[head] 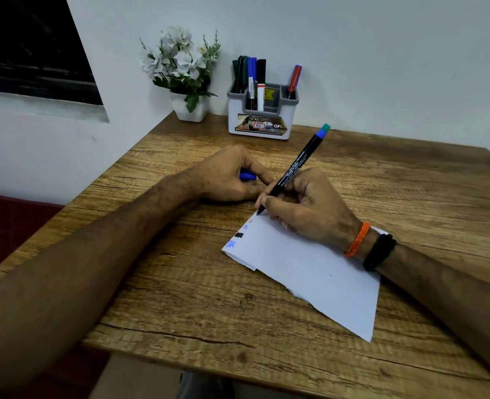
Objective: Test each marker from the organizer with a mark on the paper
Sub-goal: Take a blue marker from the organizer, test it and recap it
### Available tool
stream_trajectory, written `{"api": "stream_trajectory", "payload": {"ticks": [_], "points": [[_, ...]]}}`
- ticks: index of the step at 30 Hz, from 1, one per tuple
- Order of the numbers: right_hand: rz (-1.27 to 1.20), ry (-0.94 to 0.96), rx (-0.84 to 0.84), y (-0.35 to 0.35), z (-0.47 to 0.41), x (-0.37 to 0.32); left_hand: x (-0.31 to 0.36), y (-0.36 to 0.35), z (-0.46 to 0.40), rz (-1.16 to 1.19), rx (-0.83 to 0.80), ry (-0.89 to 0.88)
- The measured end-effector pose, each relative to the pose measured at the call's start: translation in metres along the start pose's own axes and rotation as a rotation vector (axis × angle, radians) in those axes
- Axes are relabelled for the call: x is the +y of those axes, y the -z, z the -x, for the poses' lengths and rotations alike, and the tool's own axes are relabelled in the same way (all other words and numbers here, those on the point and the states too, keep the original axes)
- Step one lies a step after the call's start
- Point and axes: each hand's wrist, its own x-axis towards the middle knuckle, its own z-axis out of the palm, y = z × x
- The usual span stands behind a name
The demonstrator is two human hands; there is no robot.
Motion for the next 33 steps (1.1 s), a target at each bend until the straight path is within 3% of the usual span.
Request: {"api": "stream_trajectory", "payload": {"ticks": [33], "points": [[0.029, 0.02, -0.031, -0.0002, -0.0005, -0.0005, -0.0011, -0.0006, -0.0009, -0.001, -0.01, 0.016]]}}
